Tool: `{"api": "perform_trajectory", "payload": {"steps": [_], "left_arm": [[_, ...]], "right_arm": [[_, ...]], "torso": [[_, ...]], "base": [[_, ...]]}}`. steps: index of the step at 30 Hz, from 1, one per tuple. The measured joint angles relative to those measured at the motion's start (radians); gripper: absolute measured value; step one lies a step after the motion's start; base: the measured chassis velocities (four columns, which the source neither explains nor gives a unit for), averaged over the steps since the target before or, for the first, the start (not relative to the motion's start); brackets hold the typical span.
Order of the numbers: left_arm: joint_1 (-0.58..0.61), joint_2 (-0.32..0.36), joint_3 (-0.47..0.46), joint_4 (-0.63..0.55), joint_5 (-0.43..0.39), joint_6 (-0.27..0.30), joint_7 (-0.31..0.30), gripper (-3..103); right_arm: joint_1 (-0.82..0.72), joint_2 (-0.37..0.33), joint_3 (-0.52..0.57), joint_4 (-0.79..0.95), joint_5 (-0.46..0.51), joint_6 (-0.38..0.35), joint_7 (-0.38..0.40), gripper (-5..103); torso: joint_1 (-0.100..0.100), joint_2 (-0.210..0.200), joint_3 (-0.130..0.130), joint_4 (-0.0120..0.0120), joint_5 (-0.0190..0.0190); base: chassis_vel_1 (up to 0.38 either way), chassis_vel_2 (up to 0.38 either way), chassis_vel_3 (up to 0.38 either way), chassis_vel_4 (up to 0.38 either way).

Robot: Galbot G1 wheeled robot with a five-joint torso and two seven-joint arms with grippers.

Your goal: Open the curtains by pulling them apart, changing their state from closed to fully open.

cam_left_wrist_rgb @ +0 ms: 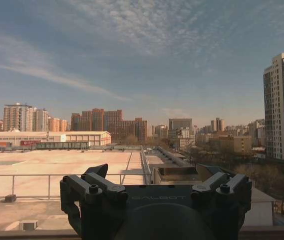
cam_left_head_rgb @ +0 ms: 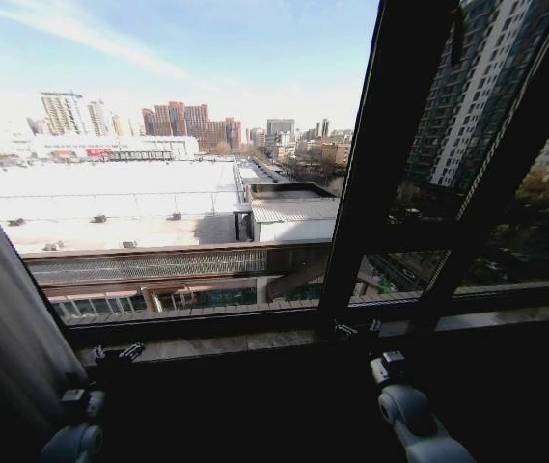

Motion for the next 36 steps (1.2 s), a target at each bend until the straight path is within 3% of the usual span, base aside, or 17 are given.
{"api": "perform_trajectory", "payload": {"steps": [21,36], "left_arm": [[0.000,0.000,-0.001,0.000,0.000,0.003,-0.004,99],[0.000,0.000,-0.001,0.000,-0.001,0.004,-0.004,99]], "right_arm": [[0.000,0.000,0.000,0.000,0.000,0.000,0.000,100],[0.000,0.000,0.000,0.000,0.000,0.000,0.000,100]], "torso": [[0.000,0.000,0.000,0.0001,0.0000],[0.000,0.000,0.000,0.0001,-0.0002]], "base": [[-0.021,-0.022,0.022,0.021],[-0.263,-0.252,0.262,0.258]]}}
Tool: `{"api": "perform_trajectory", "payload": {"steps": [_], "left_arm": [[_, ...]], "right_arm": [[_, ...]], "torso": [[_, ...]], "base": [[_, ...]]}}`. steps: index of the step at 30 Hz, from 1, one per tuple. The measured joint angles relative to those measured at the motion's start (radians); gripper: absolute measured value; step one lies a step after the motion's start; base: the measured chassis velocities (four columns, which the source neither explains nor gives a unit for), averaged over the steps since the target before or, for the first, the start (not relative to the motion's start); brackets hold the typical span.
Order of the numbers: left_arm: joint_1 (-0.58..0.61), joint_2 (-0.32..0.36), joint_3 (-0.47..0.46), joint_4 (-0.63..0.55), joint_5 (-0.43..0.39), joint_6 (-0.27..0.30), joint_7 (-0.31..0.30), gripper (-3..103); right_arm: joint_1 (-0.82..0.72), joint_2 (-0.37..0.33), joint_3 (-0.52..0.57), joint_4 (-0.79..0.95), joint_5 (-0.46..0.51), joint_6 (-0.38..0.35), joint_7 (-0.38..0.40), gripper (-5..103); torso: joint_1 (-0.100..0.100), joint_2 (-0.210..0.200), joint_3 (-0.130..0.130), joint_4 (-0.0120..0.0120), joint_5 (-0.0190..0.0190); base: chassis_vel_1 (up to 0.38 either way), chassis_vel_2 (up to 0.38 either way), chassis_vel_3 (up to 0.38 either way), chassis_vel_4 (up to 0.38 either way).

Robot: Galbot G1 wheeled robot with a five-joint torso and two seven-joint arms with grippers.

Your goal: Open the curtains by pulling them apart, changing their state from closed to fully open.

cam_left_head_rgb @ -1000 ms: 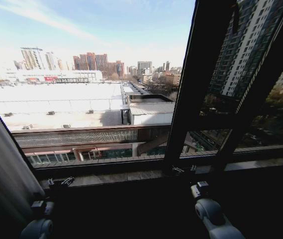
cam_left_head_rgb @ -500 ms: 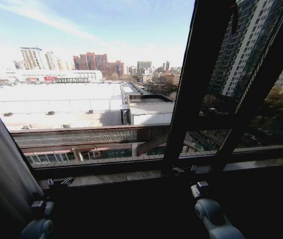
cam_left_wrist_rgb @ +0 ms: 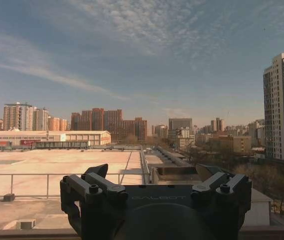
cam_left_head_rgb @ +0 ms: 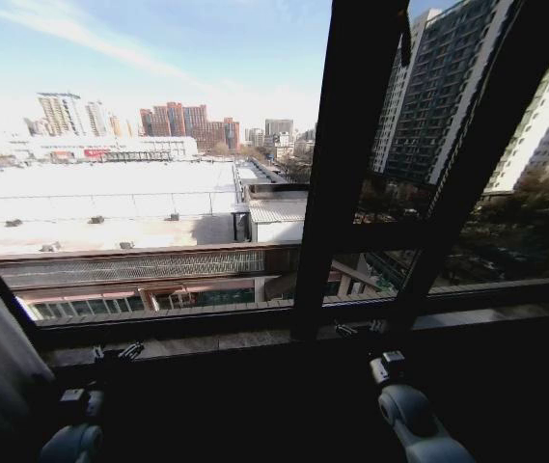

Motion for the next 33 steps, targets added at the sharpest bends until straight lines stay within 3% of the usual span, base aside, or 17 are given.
{"api": "perform_trajectory", "payload": {"steps": [33], "left_arm": [[0.000,0.000,0.000,0.000,0.000,0.000,0.000,99]], "right_arm": [[0.000,0.000,0.000,0.000,0.000,0.000,0.000,100]], "torso": [[0.000,0.000,0.000,0.0001,0.0003]], "base": [[-0.354,-0.350,0.353,0.353]]}}
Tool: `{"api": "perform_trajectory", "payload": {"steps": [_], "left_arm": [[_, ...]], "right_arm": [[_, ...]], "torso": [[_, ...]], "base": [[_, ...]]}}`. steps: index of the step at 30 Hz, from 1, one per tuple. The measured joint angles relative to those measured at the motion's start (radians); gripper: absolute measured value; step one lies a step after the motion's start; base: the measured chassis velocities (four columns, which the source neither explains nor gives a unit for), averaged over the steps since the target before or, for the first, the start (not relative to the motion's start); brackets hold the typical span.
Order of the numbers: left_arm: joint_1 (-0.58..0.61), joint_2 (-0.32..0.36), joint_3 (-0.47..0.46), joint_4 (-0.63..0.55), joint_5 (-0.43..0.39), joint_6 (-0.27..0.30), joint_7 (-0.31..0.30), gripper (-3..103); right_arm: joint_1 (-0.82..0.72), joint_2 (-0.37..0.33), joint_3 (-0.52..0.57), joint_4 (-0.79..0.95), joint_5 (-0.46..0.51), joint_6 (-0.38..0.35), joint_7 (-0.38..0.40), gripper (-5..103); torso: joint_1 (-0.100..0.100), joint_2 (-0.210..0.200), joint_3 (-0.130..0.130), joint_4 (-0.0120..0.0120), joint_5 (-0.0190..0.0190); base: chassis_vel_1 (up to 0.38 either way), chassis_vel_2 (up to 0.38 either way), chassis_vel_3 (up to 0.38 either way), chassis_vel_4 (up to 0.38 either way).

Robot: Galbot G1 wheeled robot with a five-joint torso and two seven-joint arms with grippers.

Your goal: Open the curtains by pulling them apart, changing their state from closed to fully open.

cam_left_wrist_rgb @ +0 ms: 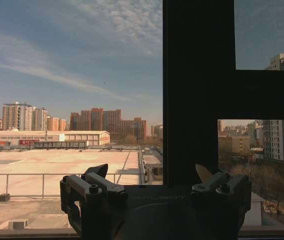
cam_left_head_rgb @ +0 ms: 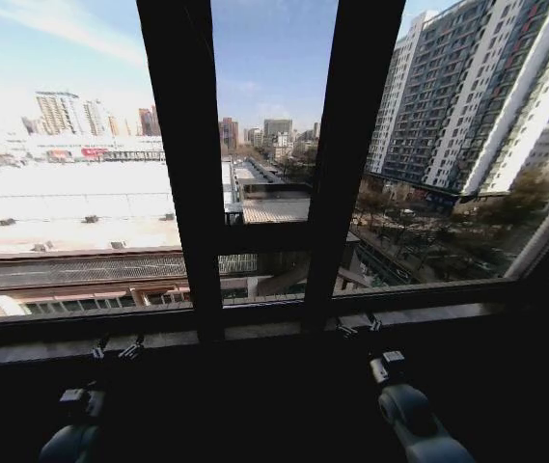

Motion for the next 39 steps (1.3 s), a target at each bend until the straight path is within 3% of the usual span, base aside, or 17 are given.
{"api": "perform_trajectory", "payload": {"steps": [22,27,32,39], "left_arm": [[0.000,0.000,0.000,0.000,0.000,0.000,0.000,99],[0.000,0.000,0.000,0.000,0.000,0.000,0.000,99],[0.000,0.000,0.000,0.000,0.000,0.000,0.000,99],[0.000,0.000,-0.001,0.000,0.000,0.000,0.000,99]], "right_arm": [[0.000,0.000,0.000,0.000,0.000,0.000,0.000,100],[0.000,0.000,0.000,0.000,0.000,0.000,0.000,100],[0.000,0.000,0.000,0.000,0.000,0.000,0.000,100],[0.000,0.000,0.000,0.000,0.000,0.000,0.000,100]], "torso": [[0.000,0.000,0.000,-0.0005,-0.0001],[0.000,0.000,0.000,-0.0004,0.0005],[0.000,0.000,0.000,0.0006,-0.0017],[0.000,0.000,0.000,-0.0002,-0.0001]], "base": [[-0.333,-0.329,0.328,0.324],[-0.038,-0.083,0.072,0.035],[0.009,0.012,-0.008,-0.006],[0.043,0.009,-0.045,0.005]]}}
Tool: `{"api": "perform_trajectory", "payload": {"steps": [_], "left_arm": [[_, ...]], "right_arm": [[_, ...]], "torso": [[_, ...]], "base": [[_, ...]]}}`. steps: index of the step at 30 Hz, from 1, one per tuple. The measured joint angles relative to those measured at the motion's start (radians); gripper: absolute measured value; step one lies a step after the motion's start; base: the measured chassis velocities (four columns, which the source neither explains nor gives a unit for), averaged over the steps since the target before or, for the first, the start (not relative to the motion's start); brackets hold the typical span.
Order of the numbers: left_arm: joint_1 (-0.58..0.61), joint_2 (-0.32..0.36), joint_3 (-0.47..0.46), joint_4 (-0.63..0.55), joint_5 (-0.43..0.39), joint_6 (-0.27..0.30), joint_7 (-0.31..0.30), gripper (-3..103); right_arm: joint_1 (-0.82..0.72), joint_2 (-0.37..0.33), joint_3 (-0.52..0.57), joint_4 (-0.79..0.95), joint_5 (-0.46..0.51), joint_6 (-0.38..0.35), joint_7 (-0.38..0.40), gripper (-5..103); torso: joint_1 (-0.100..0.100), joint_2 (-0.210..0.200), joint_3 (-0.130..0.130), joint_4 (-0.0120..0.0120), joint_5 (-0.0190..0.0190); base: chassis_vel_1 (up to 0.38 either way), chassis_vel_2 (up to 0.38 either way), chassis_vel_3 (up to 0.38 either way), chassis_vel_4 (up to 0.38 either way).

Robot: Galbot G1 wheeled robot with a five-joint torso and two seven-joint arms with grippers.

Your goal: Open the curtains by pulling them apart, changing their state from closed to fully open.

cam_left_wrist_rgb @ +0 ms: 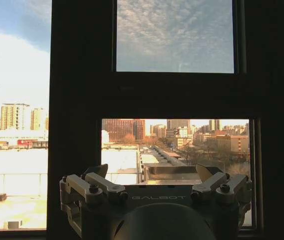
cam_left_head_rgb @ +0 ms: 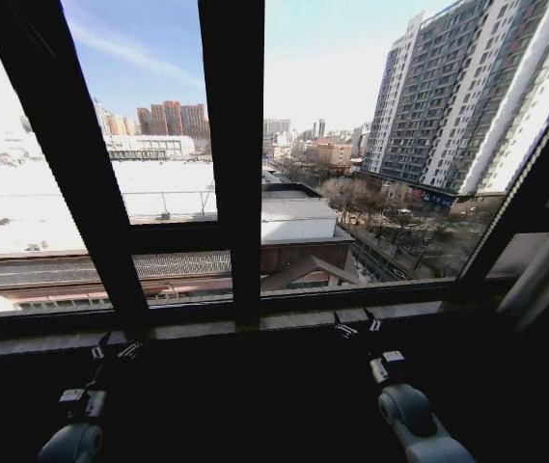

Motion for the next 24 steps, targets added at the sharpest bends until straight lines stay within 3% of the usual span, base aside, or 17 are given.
{"api": "perform_trajectory", "payload": {"steps": [9,18,20,24], "left_arm": [[0.000,0.000,0.001,0.000,0.000,0.000,0.000,99],[0.000,0.000,0.001,0.000,0.000,0.000,0.000,99],[0.000,0.000,0.001,0.000,0.000,0.000,0.000,99],[0.000,0.000,0.001,0.000,0.000,0.000,0.001,99]], "right_arm": [[0.000,0.000,0.000,0.000,0.000,0.000,0.000,100],[0.000,0.000,0.000,0.000,0.000,0.000,0.000,100],[0.000,0.000,0.000,0.000,0.000,0.000,0.000,100],[0.000,0.000,0.000,0.000,0.000,0.000,0.000,100]], "torso": [[0.000,0.000,0.000,0.0002,-0.0001],[0.000,0.000,0.000,0.0004,-0.0005],[0.000,0.000,0.000,-0.0001,0.0009],[-0.001,0.000,0.000,-0.0001,-0.0006]], "base": [[0.103,-0.142,-0.123,0.161],[0.291,-0.261,-0.296,0.273],[0.370,-0.372,-0.358,0.341],[0.280,-0.317,-0.321,0.298]]}}
